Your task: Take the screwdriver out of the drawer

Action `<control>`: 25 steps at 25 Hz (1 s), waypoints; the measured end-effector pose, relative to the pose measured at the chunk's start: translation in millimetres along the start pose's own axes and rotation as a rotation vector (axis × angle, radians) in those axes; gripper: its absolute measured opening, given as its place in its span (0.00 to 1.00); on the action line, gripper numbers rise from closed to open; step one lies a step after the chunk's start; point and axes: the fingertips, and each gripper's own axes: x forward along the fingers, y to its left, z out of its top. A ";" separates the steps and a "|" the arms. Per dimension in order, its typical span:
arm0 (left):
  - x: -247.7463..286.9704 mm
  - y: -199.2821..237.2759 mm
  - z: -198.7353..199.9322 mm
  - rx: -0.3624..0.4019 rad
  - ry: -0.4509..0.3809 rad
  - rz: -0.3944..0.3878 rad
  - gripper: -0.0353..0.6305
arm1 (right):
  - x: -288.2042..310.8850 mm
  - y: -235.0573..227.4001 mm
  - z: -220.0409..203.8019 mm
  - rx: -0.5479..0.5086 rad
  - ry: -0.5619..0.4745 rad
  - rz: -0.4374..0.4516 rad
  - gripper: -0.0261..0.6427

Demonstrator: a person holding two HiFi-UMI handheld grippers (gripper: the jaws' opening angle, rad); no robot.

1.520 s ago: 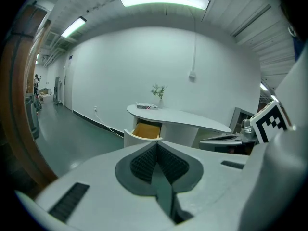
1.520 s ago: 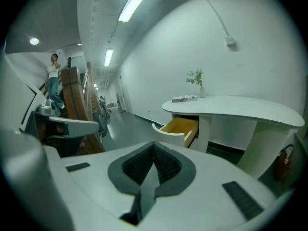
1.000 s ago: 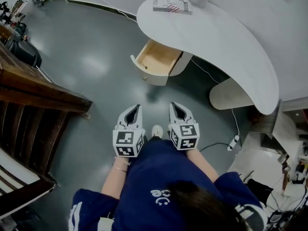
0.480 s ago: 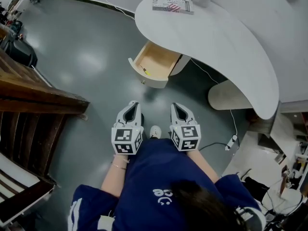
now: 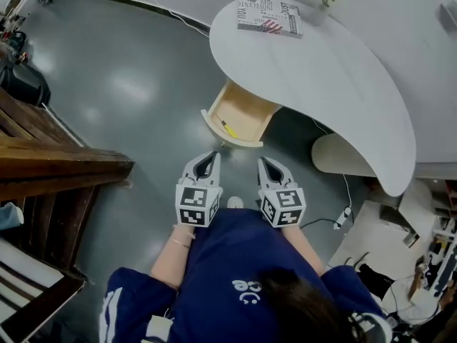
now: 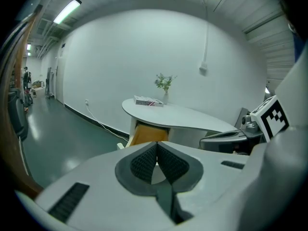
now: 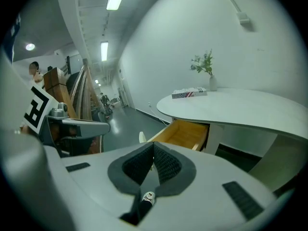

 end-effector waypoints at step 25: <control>73.5 156.8 84.4 -0.027 -0.010 -0.021 0.06 | 170.1 19.3 46.6 -0.045 0.334 0.038 0.17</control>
